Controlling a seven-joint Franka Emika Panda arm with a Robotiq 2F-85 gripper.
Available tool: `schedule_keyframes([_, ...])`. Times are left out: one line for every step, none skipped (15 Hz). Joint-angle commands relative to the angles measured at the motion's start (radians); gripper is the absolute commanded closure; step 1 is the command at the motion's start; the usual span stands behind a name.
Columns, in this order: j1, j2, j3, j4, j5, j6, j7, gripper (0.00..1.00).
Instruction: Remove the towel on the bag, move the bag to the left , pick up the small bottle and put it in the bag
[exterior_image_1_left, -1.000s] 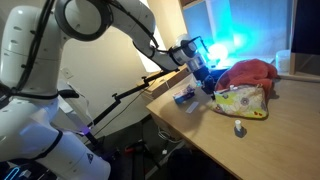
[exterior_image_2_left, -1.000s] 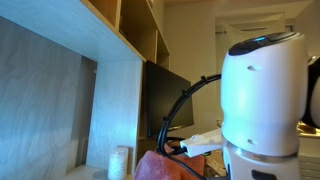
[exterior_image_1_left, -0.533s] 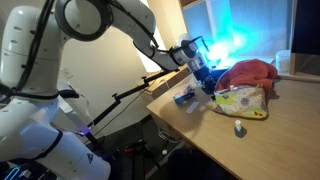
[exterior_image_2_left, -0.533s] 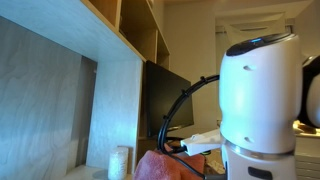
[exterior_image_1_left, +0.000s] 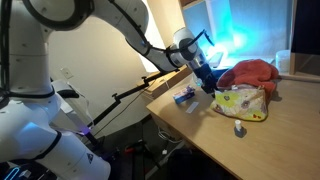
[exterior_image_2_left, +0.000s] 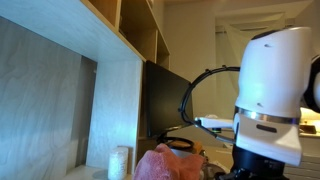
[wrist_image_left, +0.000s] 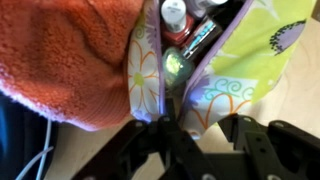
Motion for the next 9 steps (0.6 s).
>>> schedule_keyframes([0.043,-0.209,-0.061,-0.209,-0.060,0.064,0.085,0.20])
schedule_keyframes([0.052,-0.242,-0.066,-0.237,-0.086,0.054,0.092,0.11])
schedule_keyframes([0.068,-0.282,-0.075,-0.267,-0.120,0.042,0.136,0.04])
schedule_keyframes([0.077,-0.319,-0.073,-0.295,-0.146,0.022,0.158,0.00])
schedule_keyframes([0.084,-0.350,-0.071,-0.320,-0.177,0.012,0.179,0.00])
schedule_keyframes([0.091,-0.385,-0.067,-0.349,-0.208,0.004,0.207,0.00])
schedule_keyframes([0.088,-0.405,-0.057,-0.372,-0.221,0.005,0.205,0.00])
schedule_keyframes([0.089,-0.414,-0.050,-0.383,-0.227,-0.006,0.206,0.00])
schedule_keyframes([0.087,-0.414,-0.047,-0.389,-0.226,-0.012,0.203,0.00])
